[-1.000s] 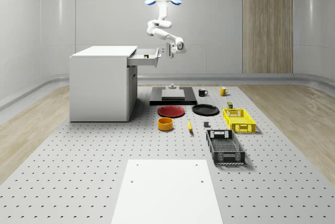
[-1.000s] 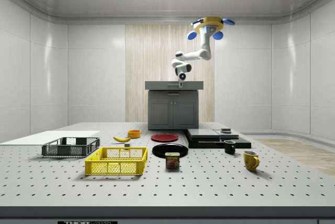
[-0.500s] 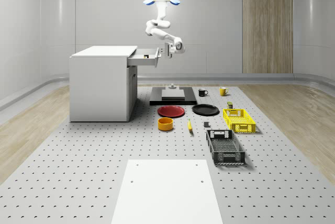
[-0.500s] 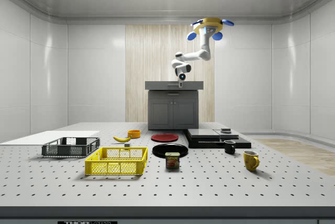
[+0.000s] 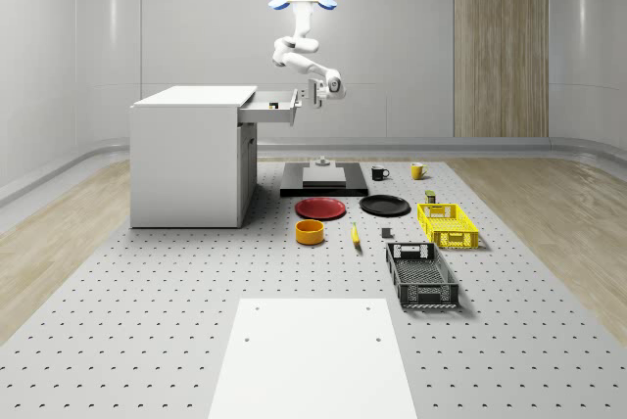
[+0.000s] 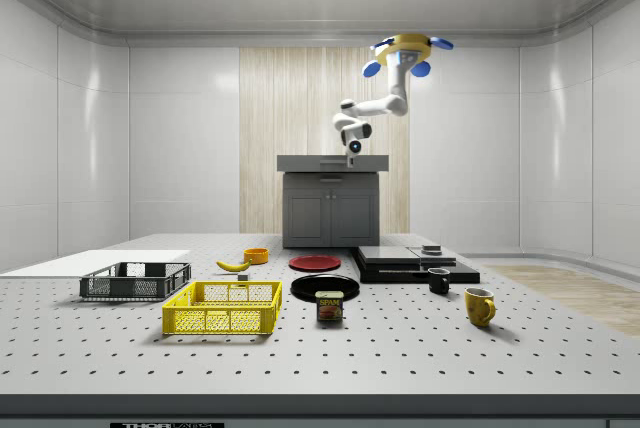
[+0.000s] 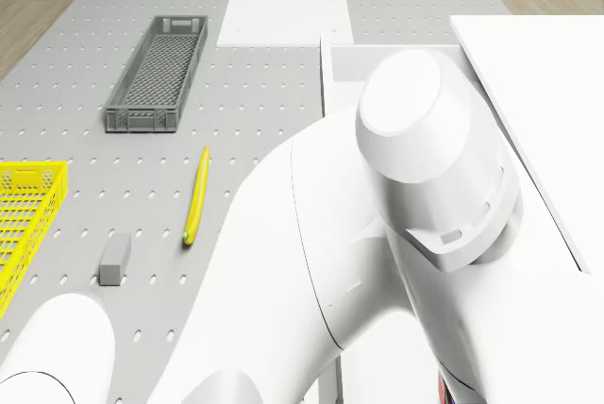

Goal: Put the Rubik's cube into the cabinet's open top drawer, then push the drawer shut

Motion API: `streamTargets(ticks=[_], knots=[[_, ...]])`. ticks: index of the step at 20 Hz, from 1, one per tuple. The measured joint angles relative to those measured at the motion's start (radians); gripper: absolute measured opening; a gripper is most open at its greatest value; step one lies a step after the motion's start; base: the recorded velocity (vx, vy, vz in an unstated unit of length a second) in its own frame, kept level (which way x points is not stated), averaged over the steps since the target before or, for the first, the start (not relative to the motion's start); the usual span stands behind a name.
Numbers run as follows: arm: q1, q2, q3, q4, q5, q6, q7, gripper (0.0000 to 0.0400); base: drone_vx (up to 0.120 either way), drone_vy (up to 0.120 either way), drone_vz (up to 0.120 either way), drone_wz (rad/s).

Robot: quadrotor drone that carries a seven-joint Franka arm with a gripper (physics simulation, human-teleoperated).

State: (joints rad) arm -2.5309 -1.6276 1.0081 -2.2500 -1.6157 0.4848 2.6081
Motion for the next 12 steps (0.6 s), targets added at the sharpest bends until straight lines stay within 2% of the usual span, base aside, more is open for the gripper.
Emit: streamTargets(ticks=[5,10,12], knots=[[-0.003,0.001,-0.004,0.003,-0.002,0.004,0.0,0.0105,0.0,0.0,0.0,0.0],[-0.022,0.009,-0.031,0.026,-0.017,0.027,-0.002,0.0105,0.0,0.0,0.0,0.0],[-0.028,0.011,-0.038,0.032,-0.02,0.033,-0.003,0.0105,0.0,0.0,-0.12,0.0]])
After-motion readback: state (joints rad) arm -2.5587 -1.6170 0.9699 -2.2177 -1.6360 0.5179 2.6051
